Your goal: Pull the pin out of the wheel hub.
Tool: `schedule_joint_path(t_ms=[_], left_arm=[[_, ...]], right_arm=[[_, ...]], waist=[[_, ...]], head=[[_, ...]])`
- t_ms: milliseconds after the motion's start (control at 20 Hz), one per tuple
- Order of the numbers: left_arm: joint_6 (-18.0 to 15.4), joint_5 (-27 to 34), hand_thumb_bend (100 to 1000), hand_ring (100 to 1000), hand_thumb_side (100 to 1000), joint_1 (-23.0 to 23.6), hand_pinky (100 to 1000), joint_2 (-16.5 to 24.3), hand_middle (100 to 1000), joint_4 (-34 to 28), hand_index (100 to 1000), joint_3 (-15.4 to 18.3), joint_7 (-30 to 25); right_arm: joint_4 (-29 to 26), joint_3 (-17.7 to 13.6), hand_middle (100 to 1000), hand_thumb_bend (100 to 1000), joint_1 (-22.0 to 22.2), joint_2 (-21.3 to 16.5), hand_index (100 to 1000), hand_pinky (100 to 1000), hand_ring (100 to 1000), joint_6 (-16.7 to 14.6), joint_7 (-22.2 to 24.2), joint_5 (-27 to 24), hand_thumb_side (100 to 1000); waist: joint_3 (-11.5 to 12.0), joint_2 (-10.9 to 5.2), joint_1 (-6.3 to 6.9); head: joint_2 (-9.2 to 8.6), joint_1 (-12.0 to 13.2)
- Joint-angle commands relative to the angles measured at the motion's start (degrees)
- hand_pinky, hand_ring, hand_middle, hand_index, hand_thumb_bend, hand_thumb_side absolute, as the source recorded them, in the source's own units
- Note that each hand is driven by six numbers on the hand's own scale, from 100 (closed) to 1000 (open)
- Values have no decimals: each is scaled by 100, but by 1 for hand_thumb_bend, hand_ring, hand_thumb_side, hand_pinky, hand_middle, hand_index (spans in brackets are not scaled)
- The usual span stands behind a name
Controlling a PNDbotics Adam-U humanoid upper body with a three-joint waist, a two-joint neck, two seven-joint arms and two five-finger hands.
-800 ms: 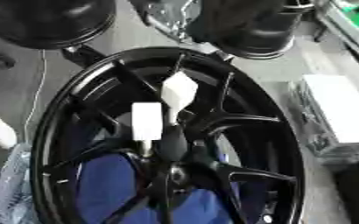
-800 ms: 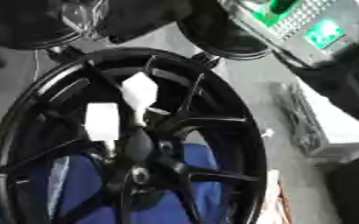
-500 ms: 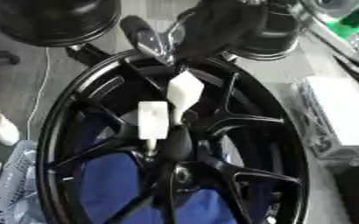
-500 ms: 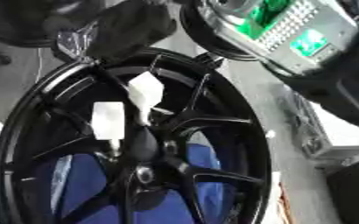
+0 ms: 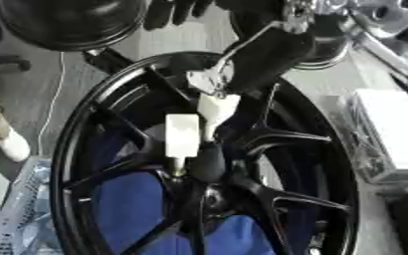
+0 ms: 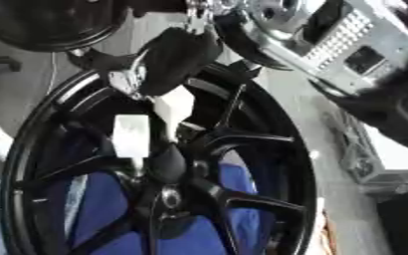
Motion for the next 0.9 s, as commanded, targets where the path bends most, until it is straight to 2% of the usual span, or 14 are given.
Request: schedule_joint_path(t_ms=[50, 150, 250, 400, 500, 900], left_arm=[[13, 5, 115, 715, 699, -21, 850, 86, 737, -87, 803, 27, -13], [17, 5, 114, 715, 700, -17, 850, 83, 737, -87, 803, 25, -20], [20, 5, 113, 715, 703, -10, 851, 76, 737, -87, 803, 27, -23], [27, 9, 110, 714, 706, 0, 851, 63, 737, -87, 803, 26, -23], [28, 8, 109, 714, 708, 4, 851, 60, 737, -87, 802, 28, -24], [31, -2, 100, 713, 723, 29, 853, 31, 735, -87, 802, 36, -10]], right_arm=[[-68, -241, 818, 100, 4, -324, 868, 860, 861, -268, 370, -37, 300], [-68, -330, 802, 105, 72, -418, 871, 869, 866, -455, 624, -5, 239], [-68, -410, 799, 162, 148, -495, 874, 874, 869, -586, 836, 90, 210], [-68, -447, 808, 212, 257, -575, 876, 880, 876, -665, 1019, 233, 181], [-68, -443, 811, 263, 320, -616, 872, 883, 878, -695, 1096, 319, 103], [-68, -389, 823, 415, 513, -705, 888, 900, 884, -692, 1153, 719, 100]], waist=[[-13, -82, 39], [-19, -78, 39], [-24, -73, 38], [-25, -60, 40], [-23, -47, 43], [8, 66, 60]], head=[[-24, 82], [-24, 126], [-20, 146], [-6, 157], [9, 156], [61, 114]])
